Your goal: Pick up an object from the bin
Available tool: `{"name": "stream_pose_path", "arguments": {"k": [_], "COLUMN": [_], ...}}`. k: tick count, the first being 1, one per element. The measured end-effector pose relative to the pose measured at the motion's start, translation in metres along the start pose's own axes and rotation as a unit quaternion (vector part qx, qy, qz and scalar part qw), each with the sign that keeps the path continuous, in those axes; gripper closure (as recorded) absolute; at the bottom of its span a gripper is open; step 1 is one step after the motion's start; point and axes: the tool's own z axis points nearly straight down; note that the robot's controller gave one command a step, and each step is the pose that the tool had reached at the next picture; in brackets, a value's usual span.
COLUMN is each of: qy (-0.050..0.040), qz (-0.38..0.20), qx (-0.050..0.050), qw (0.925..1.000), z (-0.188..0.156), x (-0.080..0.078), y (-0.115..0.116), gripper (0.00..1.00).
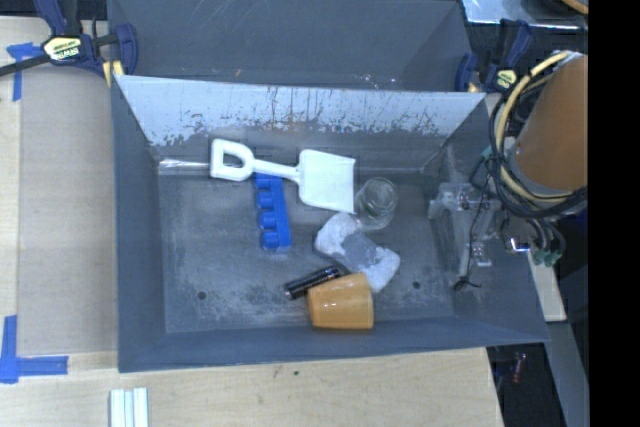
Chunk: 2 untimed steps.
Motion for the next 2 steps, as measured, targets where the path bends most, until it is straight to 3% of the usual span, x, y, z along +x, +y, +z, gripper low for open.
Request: {"name": "stream_pose_path", "arguments": {"k": [1, 2], "qy": [-0.0042, -0.0048], "qz": [-0.002, -0.14], "qx": [0.001, 0.001], "qw": [1.0, 0.9902], "z": [-0.004, 0.083], "x": [-0.002, -0.033], "y": [0.001, 0.038], "gripper": [0.0, 0.0]}}
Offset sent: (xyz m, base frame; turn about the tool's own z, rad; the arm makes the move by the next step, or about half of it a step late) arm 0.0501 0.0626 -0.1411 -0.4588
